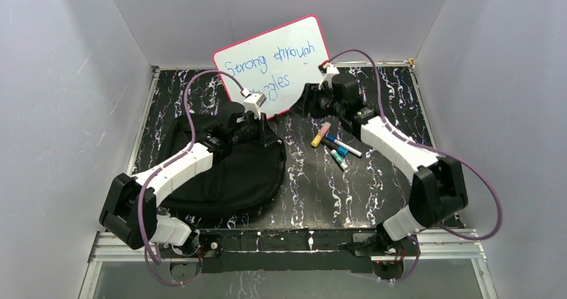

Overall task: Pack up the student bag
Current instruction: Zip the student bag at the center of the board.

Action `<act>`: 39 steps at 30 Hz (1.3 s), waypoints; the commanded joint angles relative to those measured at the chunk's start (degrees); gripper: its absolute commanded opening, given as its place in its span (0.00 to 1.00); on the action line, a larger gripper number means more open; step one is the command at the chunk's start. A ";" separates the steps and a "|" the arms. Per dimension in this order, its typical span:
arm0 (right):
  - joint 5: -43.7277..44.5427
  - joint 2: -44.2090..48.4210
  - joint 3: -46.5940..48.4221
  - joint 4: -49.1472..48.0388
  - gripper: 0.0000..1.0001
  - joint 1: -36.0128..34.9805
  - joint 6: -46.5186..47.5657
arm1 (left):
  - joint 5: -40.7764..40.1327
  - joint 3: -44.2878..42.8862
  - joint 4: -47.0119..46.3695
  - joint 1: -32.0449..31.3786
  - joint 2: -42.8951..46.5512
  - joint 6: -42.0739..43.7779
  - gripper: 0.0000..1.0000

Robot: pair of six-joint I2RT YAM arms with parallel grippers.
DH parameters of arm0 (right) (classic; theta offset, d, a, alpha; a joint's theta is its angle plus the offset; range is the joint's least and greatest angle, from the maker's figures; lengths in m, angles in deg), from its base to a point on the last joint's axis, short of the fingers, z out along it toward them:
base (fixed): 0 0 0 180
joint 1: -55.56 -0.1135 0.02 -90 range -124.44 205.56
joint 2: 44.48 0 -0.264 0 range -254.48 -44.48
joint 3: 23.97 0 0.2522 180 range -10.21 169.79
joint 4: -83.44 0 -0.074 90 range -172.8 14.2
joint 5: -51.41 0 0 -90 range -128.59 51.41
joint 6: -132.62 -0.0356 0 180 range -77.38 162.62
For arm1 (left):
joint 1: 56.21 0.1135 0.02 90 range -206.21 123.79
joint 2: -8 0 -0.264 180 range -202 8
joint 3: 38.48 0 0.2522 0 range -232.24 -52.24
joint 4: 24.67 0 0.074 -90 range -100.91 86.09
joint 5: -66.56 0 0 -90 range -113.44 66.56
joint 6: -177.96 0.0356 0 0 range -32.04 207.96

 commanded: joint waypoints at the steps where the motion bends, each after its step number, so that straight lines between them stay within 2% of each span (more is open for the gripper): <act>1: -12.03 -9.05 10.37 12.65 0.68 3.81 -2.66 | 2.25 0.77 -0.18 -0.39 3.89 4.11 0.00; 7: -19.19 -22.05 23.16 23.19 0.98 3.87 -1.33 | 2.71 -0.26 0.92 -0.45 3.31 4.46 0.00; 9: -21.31 -23.49 23.53 22.43 0.99 3.90 -0.92 | 2.65 -0.38 0.92 -0.45 3.22 4.20 0.00; 13: -24.69 -22.26 18.89 14.62 0.99 3.92 -2.94 | 2.79 -0.38 0.98 -0.45 3.22 4.01 0.00; 18: -28.75 -22.44 19.21 12.72 0.98 2.79 -0.93 | 3.01 -0.05 0.99 -0.45 3.02 3.82 0.00; 26: -32.83 -27.52 23.98 16.25 0.80 0.28 2.27 | 3.40 -0.30 1.10 -0.45 2.70 3.82 0.00; 33: -31.88 -30.21 28.28 20.87 0.79 -1.99 6.58 | 3.76 -0.75 1.86 -0.45 2.17 3.99 0.00; 36: -31.16 -31.23 29.00 22.06 0.68 -2.36 7.46 | 3.65 -1.16 2.28 -0.45 2.16 4.17 0.00; 39: -31.15 -31.64 29.19 21.94 0.48 -2.33 7.72 | 3.78 -1.44 2.54 -0.45 2.09 4.17 0.00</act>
